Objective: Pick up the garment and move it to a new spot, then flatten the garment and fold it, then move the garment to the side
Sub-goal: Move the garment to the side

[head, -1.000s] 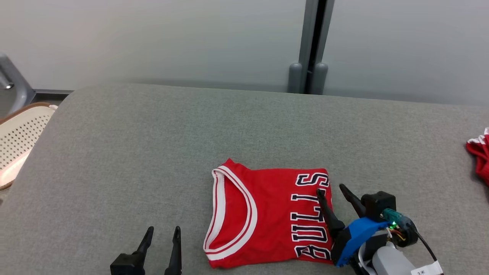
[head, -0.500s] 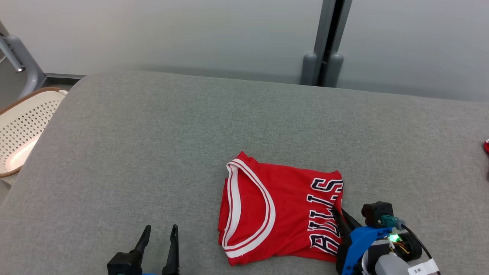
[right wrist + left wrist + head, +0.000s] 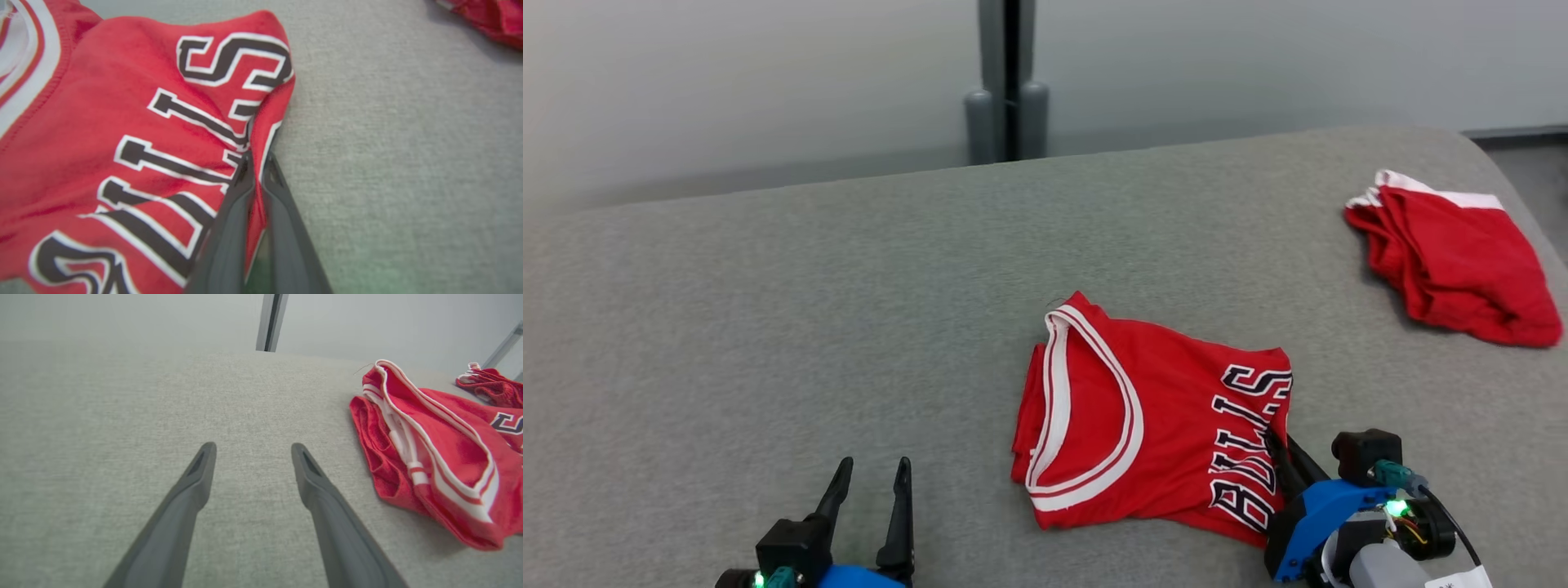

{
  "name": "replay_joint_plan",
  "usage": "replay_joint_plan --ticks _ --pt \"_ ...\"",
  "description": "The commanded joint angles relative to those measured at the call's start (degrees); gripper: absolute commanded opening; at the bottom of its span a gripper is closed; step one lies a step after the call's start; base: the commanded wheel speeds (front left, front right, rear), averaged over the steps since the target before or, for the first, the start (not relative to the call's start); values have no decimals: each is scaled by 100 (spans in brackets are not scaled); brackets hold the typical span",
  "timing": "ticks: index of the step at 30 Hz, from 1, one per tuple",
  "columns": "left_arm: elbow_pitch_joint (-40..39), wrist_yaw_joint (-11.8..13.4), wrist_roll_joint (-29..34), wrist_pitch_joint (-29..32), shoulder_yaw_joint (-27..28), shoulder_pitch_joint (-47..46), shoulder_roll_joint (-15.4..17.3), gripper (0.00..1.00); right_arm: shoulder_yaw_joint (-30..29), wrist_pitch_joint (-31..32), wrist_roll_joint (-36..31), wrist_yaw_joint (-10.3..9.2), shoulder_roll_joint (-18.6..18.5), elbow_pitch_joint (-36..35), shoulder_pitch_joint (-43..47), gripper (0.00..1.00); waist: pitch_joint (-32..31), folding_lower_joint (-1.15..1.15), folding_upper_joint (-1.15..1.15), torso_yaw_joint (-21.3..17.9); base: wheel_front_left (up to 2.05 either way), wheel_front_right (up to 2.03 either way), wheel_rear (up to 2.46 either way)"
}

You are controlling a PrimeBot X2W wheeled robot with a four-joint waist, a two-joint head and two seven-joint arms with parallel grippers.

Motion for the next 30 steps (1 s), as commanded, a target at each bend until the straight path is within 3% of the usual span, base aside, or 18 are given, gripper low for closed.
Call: replay_joint_plan --ticks 1,8,13,22,30 --pt "-24 -12 51 -27 -53 -91 -3 100 -70 35 -47 -26 -99 59 235 0 -208 -1 0 -411 0 0 0" --pt "-98 -73 80 -27 -259 -315 -1 100 -162 31 -33 -21 -85 -144 372 0 -54 -1 0 -1265 0 0 0" --pt "-118 -126 160 -27 -500 -427 -1 100 -166 25 23 -20 -76 -225 415 0 34 -1 0 -1531 0 0 0" --pt "-10 -150 257 -27 -703 -519 1 100 -315 19 -351 -15 -67 -366 -62 0 338 -1 0 -1449 0 0 0" --pt "74 -158 328 -27 -736 -670 150 100 -442 94 -1011 -15 -277 -346 -1525 0 763 -1 0 -1076 0 0 0"
